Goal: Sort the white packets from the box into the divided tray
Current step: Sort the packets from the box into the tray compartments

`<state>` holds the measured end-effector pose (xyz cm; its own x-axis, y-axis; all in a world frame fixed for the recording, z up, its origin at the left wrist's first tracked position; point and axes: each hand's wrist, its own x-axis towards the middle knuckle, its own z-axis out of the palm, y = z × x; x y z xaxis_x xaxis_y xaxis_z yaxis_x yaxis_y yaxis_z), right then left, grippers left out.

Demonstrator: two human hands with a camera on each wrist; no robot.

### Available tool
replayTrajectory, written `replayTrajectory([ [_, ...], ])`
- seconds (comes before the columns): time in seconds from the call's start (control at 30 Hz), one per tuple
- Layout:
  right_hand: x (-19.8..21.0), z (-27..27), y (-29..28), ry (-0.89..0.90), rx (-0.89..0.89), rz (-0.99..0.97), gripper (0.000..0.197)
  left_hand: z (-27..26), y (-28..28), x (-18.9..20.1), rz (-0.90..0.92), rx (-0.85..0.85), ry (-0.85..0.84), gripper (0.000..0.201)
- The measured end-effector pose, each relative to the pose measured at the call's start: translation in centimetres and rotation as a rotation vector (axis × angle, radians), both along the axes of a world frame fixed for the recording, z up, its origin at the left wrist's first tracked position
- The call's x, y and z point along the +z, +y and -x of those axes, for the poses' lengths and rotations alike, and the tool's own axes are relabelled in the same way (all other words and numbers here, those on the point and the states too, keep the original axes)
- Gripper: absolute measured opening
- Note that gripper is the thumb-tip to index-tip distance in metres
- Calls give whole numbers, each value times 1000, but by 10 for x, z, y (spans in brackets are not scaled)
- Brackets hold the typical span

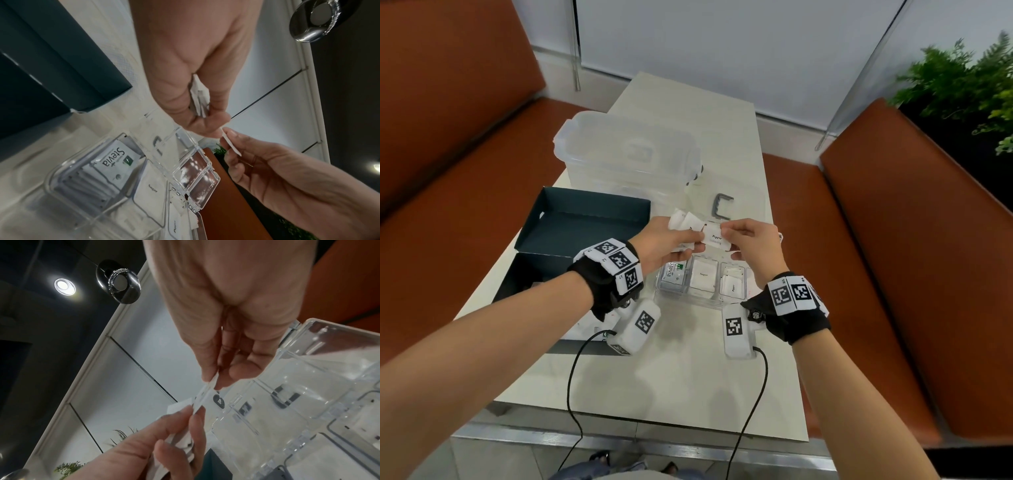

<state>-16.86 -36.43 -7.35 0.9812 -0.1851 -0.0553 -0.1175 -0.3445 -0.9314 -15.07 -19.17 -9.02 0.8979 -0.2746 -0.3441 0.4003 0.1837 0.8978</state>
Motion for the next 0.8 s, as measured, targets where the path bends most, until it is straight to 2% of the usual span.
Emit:
replayTrajectory([
  [0.07,1,3,-6,35,43,28,6,-1,-3,0,-43,13,-16,18],
  [0.2,3,6,-14,49,116,120,18,-1,-7,0,-97,-37,-32,27],
  [0.27,3,5,-19,51,127,154,20,-1,-12,0,-110,-64,-31,25],
  [0.4,-9,1,-36,96,-23,188,24,0,-18,2,-90,-16,44,28],
  [0.53,-34,3,-44,286,-29,291,31,4,-15,1,18,24,110,30],
  [0.63,-50,5,-44,360,-65,327,26,6,-13,0,34,19,103,29],
  [0.8,-64,6,-38,359,-100,386,20,9,-11,-1,8,0,47,30],
])
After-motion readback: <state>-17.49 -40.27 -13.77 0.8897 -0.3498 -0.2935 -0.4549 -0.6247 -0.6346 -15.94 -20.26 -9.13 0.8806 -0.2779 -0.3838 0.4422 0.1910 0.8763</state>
